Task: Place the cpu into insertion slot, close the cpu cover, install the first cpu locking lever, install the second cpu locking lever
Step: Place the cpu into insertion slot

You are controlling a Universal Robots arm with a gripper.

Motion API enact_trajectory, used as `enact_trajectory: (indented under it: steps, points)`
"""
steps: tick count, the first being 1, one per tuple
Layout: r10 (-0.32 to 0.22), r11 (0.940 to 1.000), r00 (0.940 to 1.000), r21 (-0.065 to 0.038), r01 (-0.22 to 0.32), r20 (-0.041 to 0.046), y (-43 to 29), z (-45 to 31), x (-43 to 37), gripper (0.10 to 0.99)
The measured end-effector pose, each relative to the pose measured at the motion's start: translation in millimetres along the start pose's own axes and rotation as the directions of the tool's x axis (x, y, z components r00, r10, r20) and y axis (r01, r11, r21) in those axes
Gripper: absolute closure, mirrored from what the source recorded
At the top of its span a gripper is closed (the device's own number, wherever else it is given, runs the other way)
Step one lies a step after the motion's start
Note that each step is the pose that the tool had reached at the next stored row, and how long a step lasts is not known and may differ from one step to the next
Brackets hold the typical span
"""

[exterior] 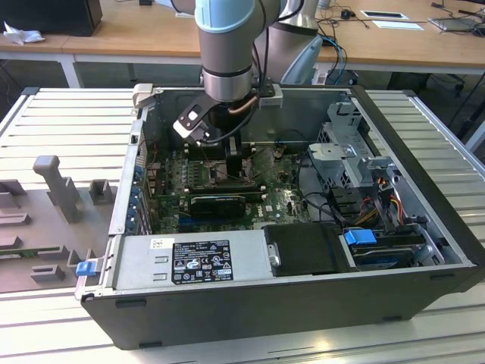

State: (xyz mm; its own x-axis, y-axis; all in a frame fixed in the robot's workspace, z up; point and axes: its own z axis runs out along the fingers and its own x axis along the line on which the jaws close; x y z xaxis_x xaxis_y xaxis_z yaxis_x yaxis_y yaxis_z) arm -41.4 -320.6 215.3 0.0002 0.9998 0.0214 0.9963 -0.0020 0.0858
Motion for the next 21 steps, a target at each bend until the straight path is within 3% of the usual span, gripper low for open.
enact_trajectory:
  steps: [1,9,21]
  points:
    - [0.0,1.0,1.0,0.0,0.0,0.0,0.2,-2.1,0.0,0.498]
    - [0.002,1.0,1.0,0.001,-0.002,0.0002,0.7,-7.6,0.2,0.98]
    - [0.006,1.0,1.0,0.0,-0.006,0.0004,1.4,-14.8,0.3,0.98]
